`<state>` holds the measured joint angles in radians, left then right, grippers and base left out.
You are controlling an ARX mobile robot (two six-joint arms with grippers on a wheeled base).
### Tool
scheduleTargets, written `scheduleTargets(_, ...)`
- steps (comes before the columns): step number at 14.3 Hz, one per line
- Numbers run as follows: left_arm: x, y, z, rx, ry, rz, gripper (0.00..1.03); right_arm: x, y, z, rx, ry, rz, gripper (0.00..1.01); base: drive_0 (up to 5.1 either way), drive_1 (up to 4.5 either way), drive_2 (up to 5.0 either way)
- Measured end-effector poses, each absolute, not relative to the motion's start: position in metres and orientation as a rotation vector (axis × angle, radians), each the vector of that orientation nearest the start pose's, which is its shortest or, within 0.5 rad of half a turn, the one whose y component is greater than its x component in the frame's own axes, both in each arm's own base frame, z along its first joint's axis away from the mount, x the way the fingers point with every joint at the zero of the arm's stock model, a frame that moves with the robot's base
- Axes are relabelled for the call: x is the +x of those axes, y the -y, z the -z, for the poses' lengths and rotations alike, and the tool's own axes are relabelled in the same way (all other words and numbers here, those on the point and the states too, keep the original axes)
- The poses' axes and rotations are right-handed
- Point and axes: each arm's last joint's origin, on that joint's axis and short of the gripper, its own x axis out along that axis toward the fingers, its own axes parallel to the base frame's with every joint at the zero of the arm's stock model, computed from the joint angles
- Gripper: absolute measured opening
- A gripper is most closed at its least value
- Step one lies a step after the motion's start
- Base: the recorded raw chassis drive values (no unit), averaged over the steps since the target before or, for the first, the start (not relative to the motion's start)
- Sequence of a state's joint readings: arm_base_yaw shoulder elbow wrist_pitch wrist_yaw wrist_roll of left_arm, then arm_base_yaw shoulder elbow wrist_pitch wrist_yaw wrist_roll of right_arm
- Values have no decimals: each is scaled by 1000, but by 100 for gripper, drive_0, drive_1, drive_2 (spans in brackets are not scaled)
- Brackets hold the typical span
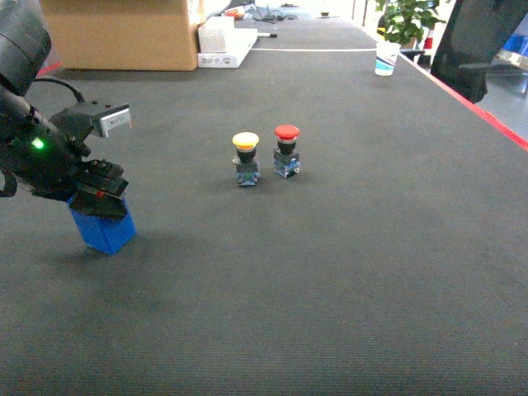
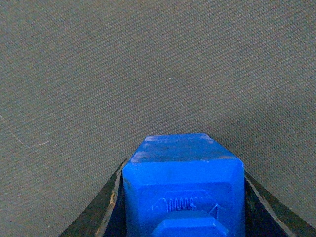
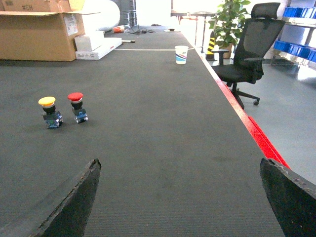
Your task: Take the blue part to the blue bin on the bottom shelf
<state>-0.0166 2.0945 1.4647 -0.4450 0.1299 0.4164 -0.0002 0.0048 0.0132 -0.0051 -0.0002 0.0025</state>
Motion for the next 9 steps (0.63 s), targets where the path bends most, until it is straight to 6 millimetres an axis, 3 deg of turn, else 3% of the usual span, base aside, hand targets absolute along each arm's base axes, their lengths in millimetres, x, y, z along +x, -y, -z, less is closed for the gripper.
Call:
scheduleTargets(2,433,5,-157,323,-989,314,45,97,0,-167,2,3,0,98,0,0,0)
scheduleTargets(3,429,-3,-169,313,-949,301,45,97,0,-167,2,3,0,98,0,0,0)
scheduleTargets(6,402,-21,-250,325,-659,224,45,97,0,-167,2,3,0,98,0,0,0)
scheduleTargets(7,383,-23,-275,337,-562,198,45,97,0,-167,2,3,0,98,0,0,0)
scheduleTargets(9,351,-23,-293,322,-479,176,45,97,0,-167,2,3,0,98,0,0,0)
